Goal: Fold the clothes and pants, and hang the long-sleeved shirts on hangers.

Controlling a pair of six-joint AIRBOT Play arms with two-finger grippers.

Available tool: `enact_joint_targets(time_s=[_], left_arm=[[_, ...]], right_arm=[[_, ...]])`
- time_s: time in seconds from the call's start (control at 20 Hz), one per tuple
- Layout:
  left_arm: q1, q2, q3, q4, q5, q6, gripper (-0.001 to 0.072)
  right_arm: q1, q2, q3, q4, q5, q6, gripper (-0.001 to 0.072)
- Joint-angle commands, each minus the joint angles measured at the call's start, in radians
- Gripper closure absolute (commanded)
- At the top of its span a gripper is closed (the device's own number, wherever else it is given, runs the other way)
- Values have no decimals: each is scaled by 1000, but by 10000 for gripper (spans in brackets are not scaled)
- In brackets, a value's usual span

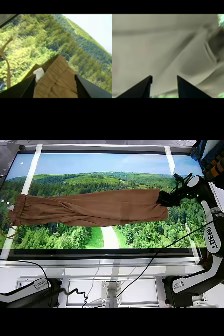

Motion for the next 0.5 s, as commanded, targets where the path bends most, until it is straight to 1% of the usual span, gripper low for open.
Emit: enact_joint_targets(time_s=[0.0, 0.05, 0.1, 0.15, 0.2, 0.3, 0.4, 0.45], left_arm=[[1, -1, 0, 0, 0, 0, 152], [1, -1, 0, 0, 0, 0, 152], [1, -1, 0, 0, 0, 0, 152], [1, -1, 0, 0, 0, 0, 152], [1, -1, 0, 0, 0, 0, 152], [1, -1, 0, 0, 0, 0, 152], [1, -1, 0, 0, -9, 0, 152], [1, -1, 0, 0, -14, 0, 152]], right_arm=[[-23, -13, 43, -68, -43, 43, 308], [-42, -13, 43, -64, -13, 43, 289], [-61, -13, 43, -64, 34, 43, 285], [-83, -13, 43, -64, 93, 43, 211], [-101, -13, 43, -63, 156, 43, 195], [-117, -13, 43, -55, 230, 43, 195], [-106, -18, 43, -27, 209, 51, 197], [-97, -27, 42, -30, 188, 84, 200]])
